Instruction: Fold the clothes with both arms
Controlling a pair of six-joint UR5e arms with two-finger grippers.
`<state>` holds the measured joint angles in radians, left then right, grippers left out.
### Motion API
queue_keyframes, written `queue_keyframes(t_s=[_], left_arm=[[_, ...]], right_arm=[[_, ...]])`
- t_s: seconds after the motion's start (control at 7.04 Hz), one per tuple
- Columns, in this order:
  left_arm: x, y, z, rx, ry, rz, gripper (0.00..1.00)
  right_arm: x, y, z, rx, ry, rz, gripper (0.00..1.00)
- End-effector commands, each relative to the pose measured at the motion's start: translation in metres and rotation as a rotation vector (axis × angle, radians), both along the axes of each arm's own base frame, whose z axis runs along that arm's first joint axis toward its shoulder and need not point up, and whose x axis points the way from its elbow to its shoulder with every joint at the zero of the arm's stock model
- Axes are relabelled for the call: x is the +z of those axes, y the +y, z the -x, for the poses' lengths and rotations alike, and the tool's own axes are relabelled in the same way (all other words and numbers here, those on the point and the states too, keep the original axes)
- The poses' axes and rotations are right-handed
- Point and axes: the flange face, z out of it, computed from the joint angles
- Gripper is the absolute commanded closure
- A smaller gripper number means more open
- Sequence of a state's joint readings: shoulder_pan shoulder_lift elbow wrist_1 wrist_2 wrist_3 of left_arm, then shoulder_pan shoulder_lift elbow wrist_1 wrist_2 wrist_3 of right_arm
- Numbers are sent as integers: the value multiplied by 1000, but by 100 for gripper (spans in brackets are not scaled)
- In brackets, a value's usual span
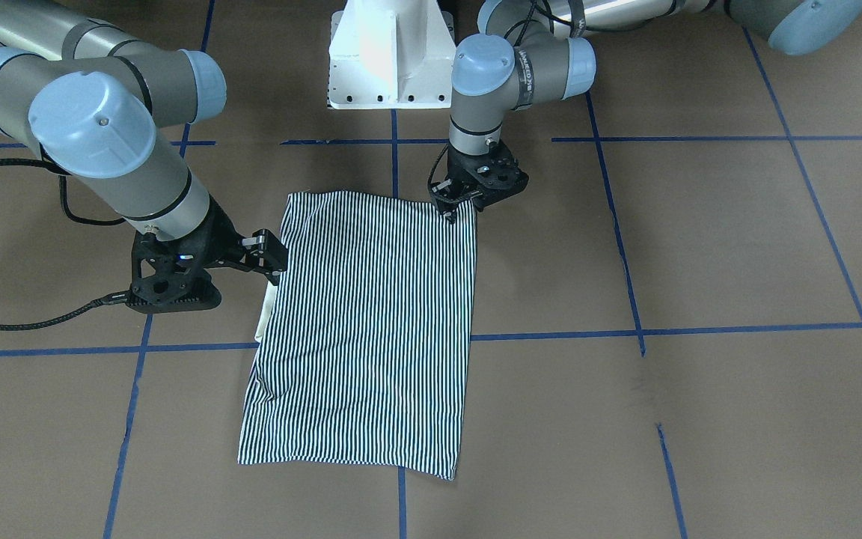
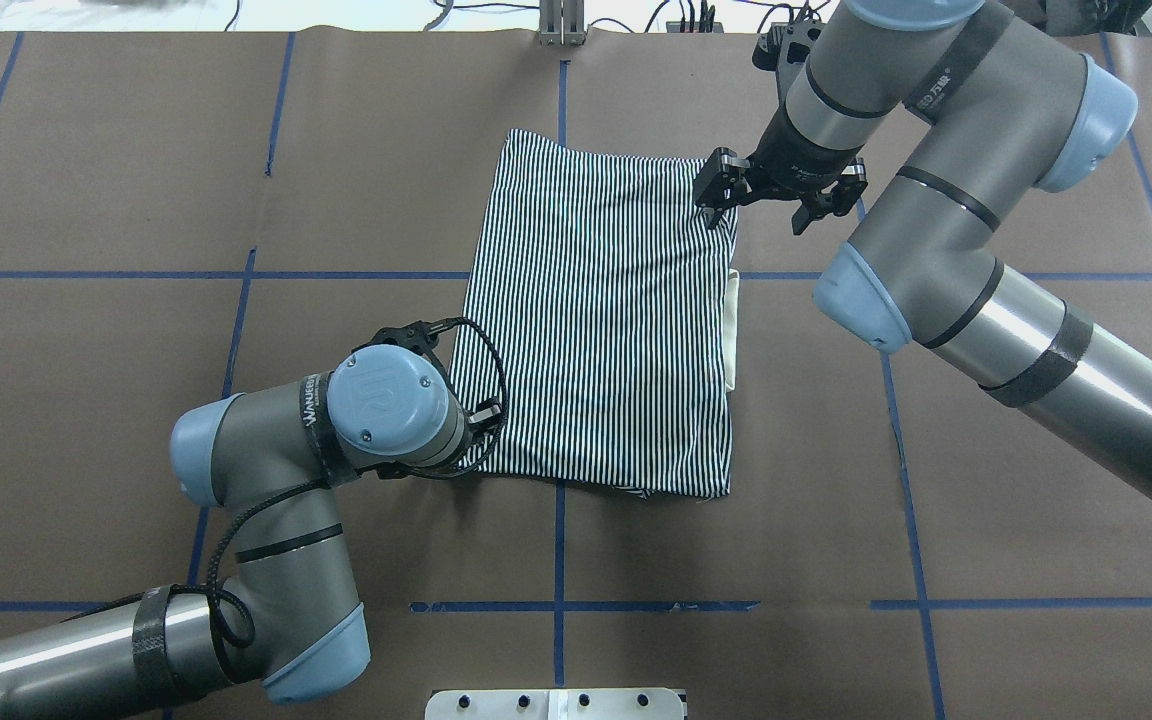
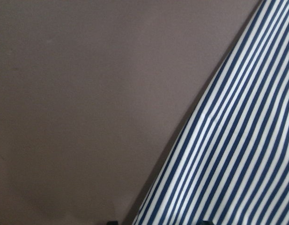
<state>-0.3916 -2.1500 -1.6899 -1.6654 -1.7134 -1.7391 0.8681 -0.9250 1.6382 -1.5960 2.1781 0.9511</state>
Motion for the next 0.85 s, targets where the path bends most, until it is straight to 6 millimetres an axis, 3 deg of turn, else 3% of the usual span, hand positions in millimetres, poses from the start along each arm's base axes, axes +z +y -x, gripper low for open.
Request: queue_keyframes(t_s=[0.0, 0.43, 0.57, 0.71], left_arm=[[-3, 1, 1, 1, 6, -3, 100], [-17, 4, 10, 23, 35, -30, 100], [-30, 8, 28, 53, 59, -84, 100], [-28, 15, 44, 71, 69, -106, 100]], right_arm=[[0, -1, -1, 2, 4, 5, 0], [-2, -1, -1, 3, 1, 3, 0], [-1, 2, 0, 36, -6, 41, 0], [-12, 25, 16, 59, -27, 101, 0]])
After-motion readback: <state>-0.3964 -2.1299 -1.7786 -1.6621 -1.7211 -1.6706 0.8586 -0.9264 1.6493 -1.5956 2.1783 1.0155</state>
